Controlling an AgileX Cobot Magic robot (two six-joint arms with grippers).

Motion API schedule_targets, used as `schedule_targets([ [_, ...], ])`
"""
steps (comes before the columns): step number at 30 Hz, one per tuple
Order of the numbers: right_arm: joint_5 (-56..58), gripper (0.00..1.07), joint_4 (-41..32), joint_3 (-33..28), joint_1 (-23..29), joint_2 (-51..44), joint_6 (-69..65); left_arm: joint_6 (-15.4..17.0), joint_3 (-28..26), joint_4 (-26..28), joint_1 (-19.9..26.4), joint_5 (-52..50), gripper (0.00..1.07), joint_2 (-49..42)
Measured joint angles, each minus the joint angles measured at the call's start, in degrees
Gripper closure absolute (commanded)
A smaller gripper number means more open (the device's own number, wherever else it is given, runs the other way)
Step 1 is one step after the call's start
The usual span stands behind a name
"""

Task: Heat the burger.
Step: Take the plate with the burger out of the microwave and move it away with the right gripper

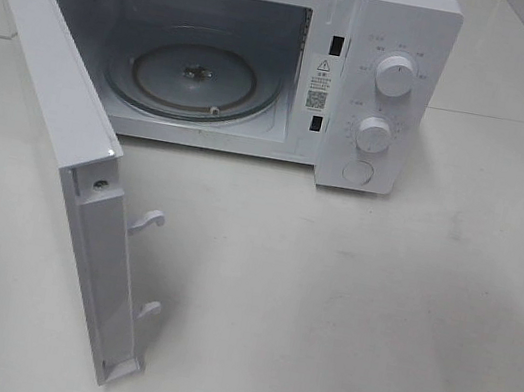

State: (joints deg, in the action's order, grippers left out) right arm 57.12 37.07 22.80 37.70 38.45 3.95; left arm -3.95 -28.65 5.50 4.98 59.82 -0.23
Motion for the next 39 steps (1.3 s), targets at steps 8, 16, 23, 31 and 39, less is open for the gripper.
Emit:
schedule_targets([
  [8,3.3,1.05,3.6,0.0,0.0,3.2,-11.7,0.0,0.0,0.0,0.0,0.0,0.06,0.0],
  [16,2.9,1.05,6.7,0.0,0.0,10.6,-26.1,0.0,0.0,0.0,0.0,0.0,0.06,0.0],
  [23,2.7,1.05,7.8,1.5,0.0,17.6,-36.8,0.0,0.0,0.0,0.0,0.0,0.06,0.0],
  [31,1.9,1.04,9.9,4.2,0.0,26.8,-49.0,0.0,0.0,0.0,0.0,0.0,0.06,0.0],
  [39,1.1,1.02,10.1,7.8,0.0,37.1,-56.5,0.0,0.0,0.0,0.0,0.0,0.06,0.0],
])
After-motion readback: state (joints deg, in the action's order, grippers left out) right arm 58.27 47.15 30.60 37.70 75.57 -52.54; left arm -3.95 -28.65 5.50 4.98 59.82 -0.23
